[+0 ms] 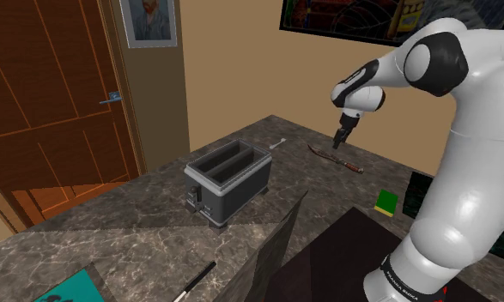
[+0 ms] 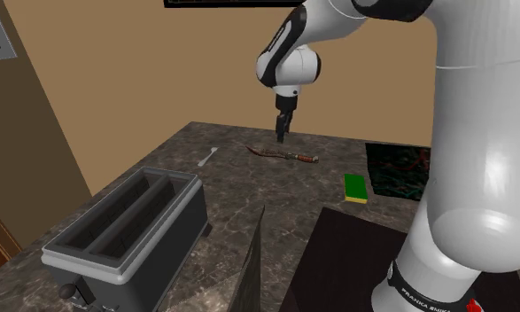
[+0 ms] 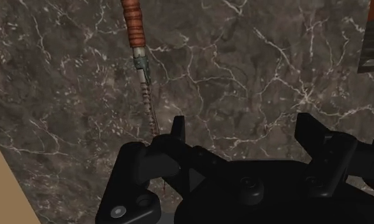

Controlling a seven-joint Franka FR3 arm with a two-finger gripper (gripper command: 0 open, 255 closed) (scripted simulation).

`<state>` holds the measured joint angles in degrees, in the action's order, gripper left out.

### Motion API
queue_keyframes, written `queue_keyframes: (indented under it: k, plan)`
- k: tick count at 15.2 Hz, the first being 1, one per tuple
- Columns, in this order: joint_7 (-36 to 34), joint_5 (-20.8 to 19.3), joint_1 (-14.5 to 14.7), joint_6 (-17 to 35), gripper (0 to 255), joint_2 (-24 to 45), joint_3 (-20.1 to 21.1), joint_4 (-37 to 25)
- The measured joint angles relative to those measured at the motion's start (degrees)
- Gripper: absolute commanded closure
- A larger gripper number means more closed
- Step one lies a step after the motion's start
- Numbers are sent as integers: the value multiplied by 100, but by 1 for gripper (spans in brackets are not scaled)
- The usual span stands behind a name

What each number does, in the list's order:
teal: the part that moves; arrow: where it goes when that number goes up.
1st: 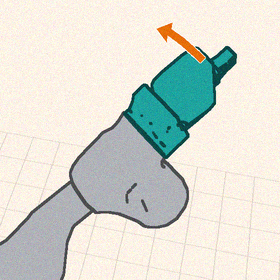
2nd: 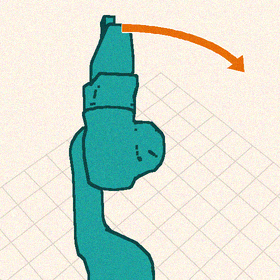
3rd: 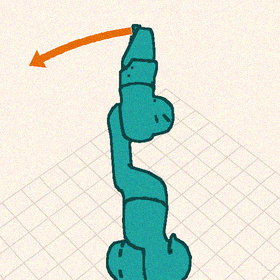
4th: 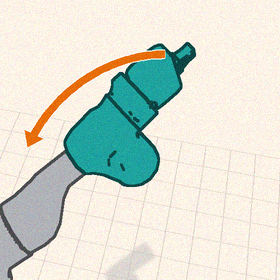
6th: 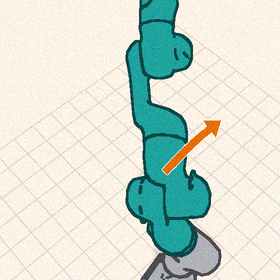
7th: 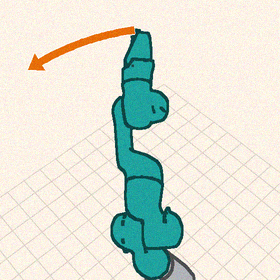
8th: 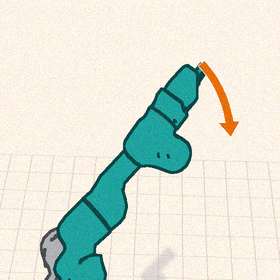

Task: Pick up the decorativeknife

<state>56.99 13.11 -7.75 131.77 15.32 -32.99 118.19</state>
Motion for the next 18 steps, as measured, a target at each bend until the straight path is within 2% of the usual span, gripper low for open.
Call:
queue_keyframes:
  k: [5, 10, 12, 18]
  plan:
    - [764, 658, -634, -142, 0, 1237, 303, -1124]
    - [1226, 1007, -1264, -336, 0, 2397, 617, -2342]
    - [1285, 1055, -1366, -351, 0, 2607, 675, -2552]
    - [1378, 1197, -1466, -86, 0, 2953, 809, -2623]
